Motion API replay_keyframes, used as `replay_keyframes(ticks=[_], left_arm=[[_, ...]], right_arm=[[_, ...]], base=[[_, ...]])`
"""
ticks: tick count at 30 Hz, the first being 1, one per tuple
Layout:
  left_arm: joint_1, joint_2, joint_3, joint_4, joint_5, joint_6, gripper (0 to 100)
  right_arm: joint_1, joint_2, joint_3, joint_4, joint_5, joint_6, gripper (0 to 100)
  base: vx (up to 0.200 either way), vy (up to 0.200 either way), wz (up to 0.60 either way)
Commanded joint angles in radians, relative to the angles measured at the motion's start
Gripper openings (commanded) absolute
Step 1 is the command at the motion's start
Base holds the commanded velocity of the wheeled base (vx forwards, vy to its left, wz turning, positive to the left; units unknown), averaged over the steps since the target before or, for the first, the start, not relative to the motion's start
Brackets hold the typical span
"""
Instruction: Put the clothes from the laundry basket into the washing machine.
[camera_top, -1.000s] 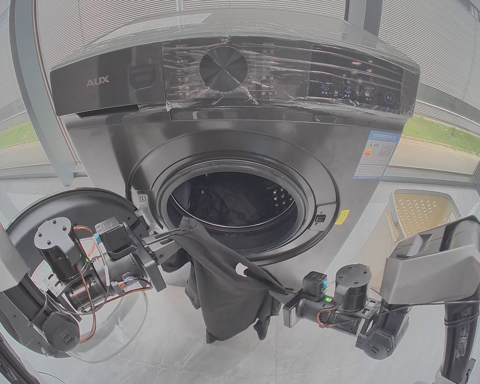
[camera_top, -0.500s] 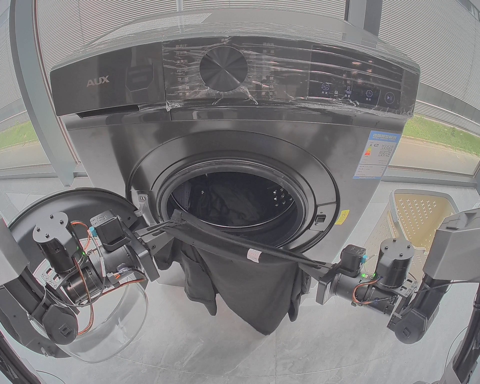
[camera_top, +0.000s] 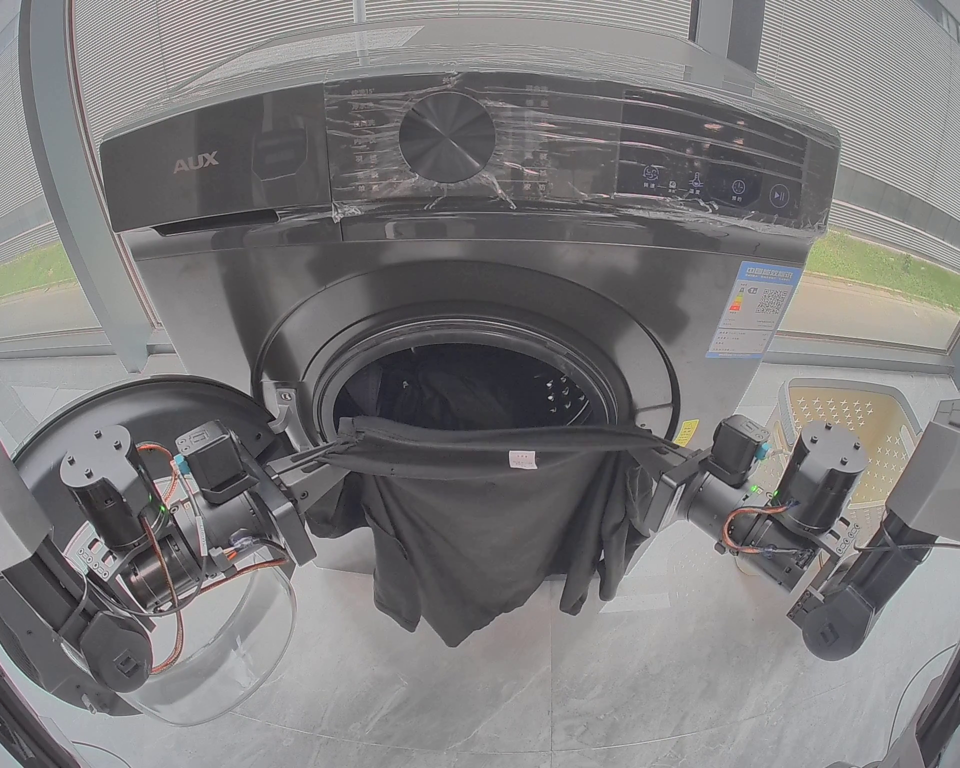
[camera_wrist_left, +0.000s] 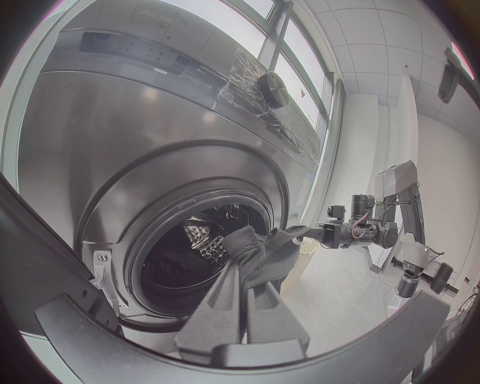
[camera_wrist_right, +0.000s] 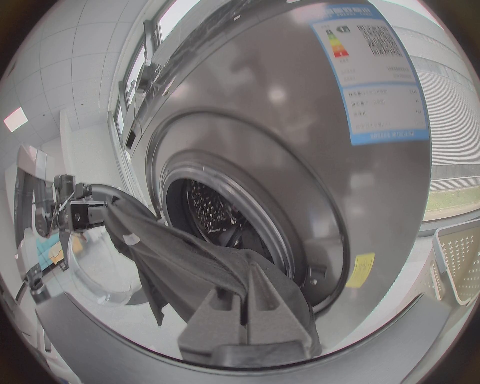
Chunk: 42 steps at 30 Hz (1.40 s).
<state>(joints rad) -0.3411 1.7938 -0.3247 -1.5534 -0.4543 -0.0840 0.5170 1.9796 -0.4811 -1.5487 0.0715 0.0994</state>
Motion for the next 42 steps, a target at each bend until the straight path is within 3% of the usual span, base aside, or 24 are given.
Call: replay_keyframes(ticks=[1,7,19,42], left_arm=[[0.002,-0.017,0.006,-0.004,0.0,0.0,0],[0.005,-0.022,0.024,-0.004,-0.001,0.001,0],[0.068,-0.045,0.045,-0.004,-0.001,0.01,0],[0.066,-0.063,0.041,-0.002,-0.001,0.009,0]], right_arm=[[0.021,-0.036,-0.031,-0.001,-0.018,0.008,0],[0.043,-0.061,-0.067,-0.001,-0.055,0.01,0],[0.087,-0.15,-0.077,0.001,-0.053,0.022,0],[0.14,-0.139,-0.042,-0.001,-0.056,0.022,0]], base=[[0.0,0.0,0.0],[0.0,0.0,0.0],[0.0,0.0,0.0],[0.0,0.0,0.0]])
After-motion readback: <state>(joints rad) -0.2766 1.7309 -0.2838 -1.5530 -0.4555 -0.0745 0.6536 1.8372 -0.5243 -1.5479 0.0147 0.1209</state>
